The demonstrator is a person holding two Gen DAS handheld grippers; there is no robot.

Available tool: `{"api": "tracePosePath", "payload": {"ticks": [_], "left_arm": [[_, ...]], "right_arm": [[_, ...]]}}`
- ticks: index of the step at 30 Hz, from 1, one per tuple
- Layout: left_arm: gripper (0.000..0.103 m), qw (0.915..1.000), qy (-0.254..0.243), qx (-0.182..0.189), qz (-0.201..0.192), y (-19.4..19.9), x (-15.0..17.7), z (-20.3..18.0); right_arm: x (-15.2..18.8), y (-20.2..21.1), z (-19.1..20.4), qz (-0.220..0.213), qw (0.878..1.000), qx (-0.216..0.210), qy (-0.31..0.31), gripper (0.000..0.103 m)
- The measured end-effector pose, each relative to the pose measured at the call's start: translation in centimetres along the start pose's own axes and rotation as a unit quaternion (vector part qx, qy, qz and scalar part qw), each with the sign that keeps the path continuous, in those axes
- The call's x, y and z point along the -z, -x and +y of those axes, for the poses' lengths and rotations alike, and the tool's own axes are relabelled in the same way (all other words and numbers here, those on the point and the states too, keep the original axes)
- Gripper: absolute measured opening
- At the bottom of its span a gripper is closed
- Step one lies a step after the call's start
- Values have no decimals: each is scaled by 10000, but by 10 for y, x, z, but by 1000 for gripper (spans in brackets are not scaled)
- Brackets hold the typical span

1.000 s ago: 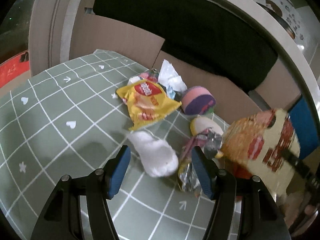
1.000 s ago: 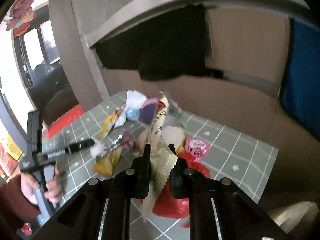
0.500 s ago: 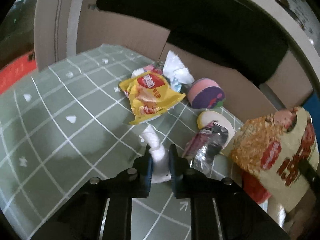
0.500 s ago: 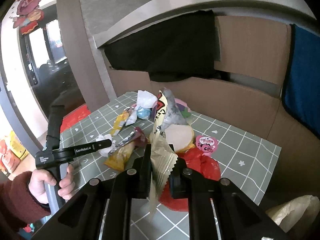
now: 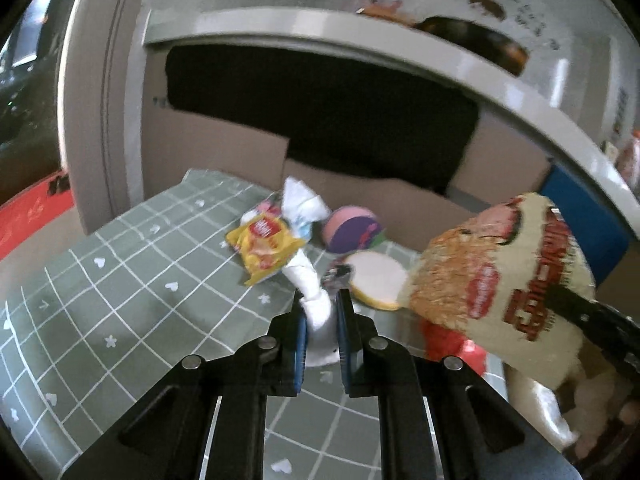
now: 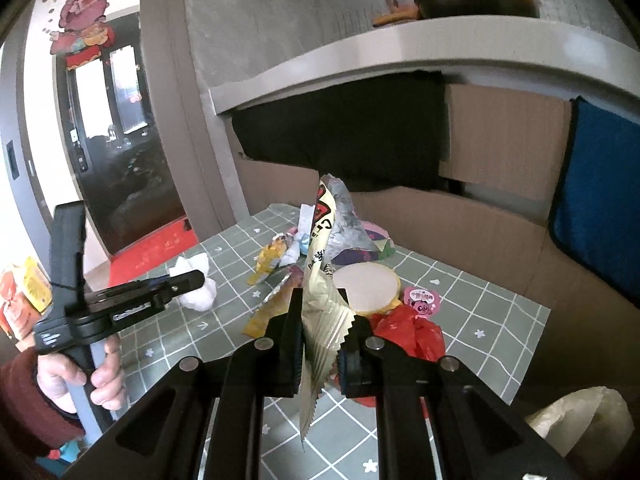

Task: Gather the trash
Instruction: 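Carry the tissue and snack bag over the bin and open both tools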

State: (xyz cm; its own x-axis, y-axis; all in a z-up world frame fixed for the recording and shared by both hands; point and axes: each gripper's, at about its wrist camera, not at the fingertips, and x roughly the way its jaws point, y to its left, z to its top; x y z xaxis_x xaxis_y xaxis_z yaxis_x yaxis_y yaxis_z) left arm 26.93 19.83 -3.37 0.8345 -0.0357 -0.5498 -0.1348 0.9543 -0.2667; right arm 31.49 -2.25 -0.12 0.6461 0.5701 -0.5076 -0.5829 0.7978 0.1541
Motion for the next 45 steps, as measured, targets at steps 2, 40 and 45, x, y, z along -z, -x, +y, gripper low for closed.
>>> {"api": "tracePosePath", "payload": {"ticks": [2,40,45], "left_arm": [[14,9999,-55,95,-79,11,2,-4],[14,9576,-1688,2237,670,-12,66,-285],[14,9517,-1626,2332,1162,-41,82,-298]], "right_arm": [[2,6,2,-27,10000,12,23,12],[86,190,-125,-541,9703,2188,-874,12],[105,182,-147,-360,9681,2212,-1124,12]]}}
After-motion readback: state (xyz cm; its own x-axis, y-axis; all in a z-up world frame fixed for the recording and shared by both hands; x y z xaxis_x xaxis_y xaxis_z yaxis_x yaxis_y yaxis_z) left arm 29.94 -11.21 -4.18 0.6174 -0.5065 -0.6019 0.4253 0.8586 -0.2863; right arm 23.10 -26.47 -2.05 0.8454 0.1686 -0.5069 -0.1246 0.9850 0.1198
